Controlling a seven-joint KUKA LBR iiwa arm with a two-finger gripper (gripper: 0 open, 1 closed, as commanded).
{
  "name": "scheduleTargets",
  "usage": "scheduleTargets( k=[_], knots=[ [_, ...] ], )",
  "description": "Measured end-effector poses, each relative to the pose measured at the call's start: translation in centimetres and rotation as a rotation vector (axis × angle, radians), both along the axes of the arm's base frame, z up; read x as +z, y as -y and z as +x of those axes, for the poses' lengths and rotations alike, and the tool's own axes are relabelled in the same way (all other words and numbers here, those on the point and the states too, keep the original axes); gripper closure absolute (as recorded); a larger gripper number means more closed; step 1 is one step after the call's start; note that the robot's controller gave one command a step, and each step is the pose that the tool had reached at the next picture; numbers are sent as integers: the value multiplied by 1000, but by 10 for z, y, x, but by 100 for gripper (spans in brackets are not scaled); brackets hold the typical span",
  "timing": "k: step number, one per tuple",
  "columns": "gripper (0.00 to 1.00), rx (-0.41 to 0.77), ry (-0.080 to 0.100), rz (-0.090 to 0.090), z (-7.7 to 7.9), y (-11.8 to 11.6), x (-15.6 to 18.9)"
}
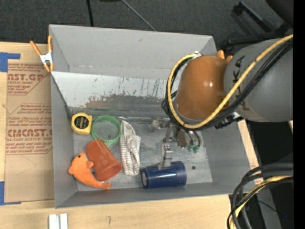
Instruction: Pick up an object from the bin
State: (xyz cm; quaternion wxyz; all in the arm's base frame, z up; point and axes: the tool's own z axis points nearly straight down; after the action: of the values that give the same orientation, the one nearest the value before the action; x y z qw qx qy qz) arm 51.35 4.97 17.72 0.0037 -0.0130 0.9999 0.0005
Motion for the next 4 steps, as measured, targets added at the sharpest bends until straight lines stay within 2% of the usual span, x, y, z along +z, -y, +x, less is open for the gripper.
scheduleTargets(
  k=[1,2,3,4],
  knots=[
    [0,-30,-5,0,-7,-4,-51],
    [0,74,-9,2,-24,25,-59],
    [100,358,-8,-1,-30,2,-108],
    [100,358,-8,-1,-30,2,-108]
  ],
)
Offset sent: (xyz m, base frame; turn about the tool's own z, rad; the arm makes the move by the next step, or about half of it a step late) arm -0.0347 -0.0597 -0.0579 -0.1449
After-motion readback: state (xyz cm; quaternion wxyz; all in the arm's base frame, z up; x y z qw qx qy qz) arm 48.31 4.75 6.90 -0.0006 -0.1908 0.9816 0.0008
